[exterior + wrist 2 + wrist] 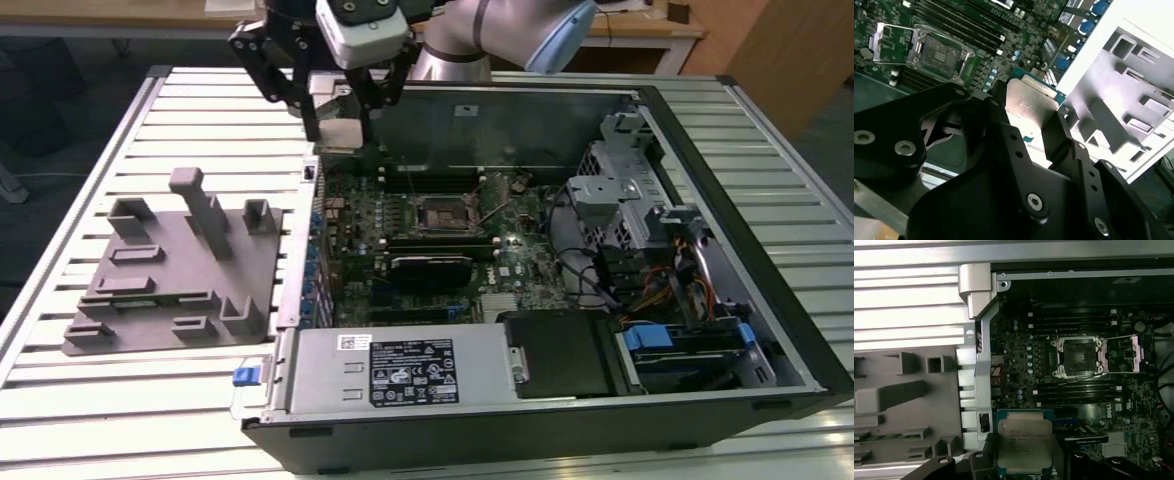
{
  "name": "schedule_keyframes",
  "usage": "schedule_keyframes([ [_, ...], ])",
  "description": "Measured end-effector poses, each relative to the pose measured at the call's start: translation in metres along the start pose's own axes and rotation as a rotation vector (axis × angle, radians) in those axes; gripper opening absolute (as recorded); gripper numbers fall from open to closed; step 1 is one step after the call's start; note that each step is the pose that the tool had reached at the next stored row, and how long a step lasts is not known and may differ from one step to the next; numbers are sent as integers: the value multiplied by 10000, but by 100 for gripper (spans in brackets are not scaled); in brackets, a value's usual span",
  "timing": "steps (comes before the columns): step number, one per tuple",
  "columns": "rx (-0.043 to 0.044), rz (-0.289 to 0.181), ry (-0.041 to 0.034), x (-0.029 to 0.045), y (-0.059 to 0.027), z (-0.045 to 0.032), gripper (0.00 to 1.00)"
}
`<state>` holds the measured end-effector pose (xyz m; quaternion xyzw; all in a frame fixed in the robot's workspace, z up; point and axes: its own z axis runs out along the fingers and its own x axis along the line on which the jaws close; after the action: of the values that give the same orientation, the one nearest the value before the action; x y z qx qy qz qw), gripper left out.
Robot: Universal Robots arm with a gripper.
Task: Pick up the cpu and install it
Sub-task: 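Pick up the cpu and move it towards the insertion slot, then place the cpu into insertion slot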
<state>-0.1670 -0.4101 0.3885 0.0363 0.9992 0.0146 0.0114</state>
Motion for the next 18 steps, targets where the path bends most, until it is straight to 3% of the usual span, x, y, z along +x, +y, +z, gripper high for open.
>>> schedule_keyframes([
  [18,0,-1,0,-453,44,31,53],
])
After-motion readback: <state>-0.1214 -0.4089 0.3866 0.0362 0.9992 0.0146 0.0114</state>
